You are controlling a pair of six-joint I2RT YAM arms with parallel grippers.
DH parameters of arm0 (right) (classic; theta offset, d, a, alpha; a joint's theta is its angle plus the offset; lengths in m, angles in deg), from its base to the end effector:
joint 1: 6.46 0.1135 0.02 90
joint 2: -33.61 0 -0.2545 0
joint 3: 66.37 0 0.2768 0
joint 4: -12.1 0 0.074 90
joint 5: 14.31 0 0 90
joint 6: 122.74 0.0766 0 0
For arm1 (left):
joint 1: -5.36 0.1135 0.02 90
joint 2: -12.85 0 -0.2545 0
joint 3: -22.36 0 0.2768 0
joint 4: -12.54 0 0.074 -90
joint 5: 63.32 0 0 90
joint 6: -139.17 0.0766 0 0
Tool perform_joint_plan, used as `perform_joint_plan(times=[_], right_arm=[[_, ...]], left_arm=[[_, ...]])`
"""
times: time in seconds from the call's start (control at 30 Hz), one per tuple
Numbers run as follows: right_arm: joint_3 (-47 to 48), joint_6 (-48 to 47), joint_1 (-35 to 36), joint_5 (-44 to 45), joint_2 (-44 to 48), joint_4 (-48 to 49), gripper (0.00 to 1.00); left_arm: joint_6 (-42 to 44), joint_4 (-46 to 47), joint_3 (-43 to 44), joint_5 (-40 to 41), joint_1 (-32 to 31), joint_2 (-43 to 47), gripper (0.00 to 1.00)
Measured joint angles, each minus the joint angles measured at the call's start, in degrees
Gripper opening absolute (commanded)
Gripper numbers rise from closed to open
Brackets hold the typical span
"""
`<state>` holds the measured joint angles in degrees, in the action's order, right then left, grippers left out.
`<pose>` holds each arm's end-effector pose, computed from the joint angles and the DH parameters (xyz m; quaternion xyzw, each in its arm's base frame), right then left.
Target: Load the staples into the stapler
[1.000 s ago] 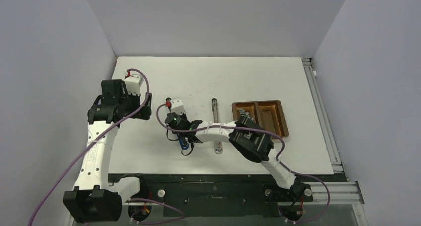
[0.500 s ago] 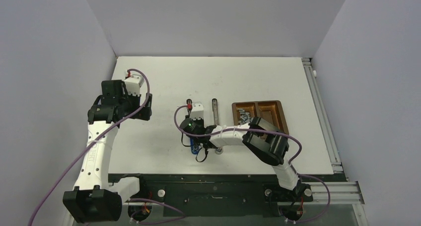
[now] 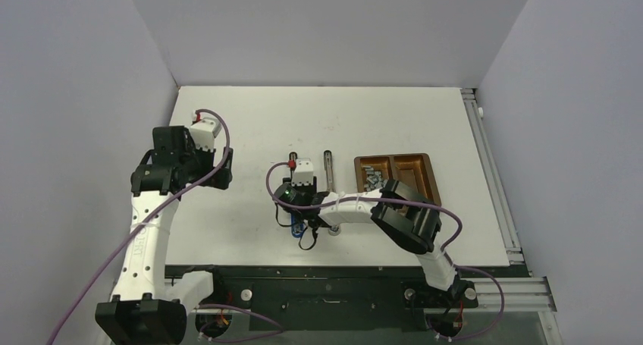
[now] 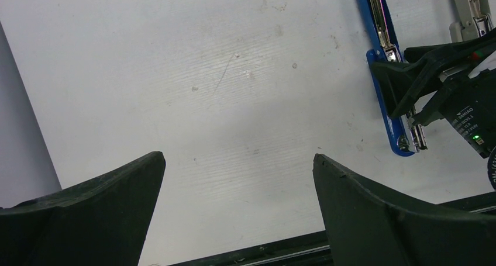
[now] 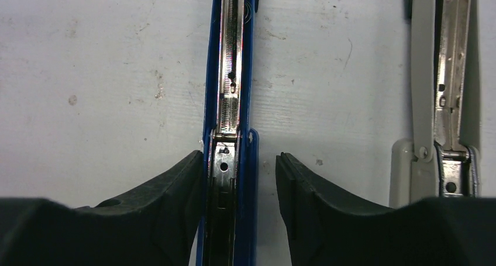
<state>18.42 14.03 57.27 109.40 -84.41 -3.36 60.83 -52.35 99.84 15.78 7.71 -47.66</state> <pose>0.2426 0.3955 0.0830 -0.0309 0.9008 0.1227 0.4153 0.2598 -0.0038 0.3051 0.1094 0.9233 -0.0444 0.3655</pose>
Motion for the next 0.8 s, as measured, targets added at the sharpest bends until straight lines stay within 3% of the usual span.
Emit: perform_joint_plan(times=[0.17, 0.3, 0.33, 0.47, 0.63, 0.8], right_arm=[[-0.1, -1.7, 0.8, 1.4, 3.8, -4.4, 0.46], [-0.1, -3.8, 1.0, 4.1, 12.8, -8.4, 0.42], [-0.1, -4.3, 0.9, 4.4, 14.7, -8.8, 0.46], [-1.0, -6.3, -0.8, 3.6, 24.7, -8.2, 0.83], [-9.2, -8.3, -7.1, -4.4, 35.5, -1.2, 0.86], [-5.7, -9.2, -7.6, -7.1, 32.3, -2.2, 0.82]], left_arm=[[0.4, -0.8, 0.0, -0.5, 0.0, 1.4, 0.96], [0.6, -1.0, 0.1, -1.4, 0.0, 2.8, 0.96], [0.6, -1.1, 0.2, -1.7, 0.0, 3.0, 0.96], [0.7, -1.7, 1.9, -2.7, 0.0, 2.7, 0.96], [0.8, -2.8, 5.2, -3.3, 0.0, 0.8, 0.96], [0.8, -3.4, 6.9, -3.3, 0.0, 0.5, 0.96]])
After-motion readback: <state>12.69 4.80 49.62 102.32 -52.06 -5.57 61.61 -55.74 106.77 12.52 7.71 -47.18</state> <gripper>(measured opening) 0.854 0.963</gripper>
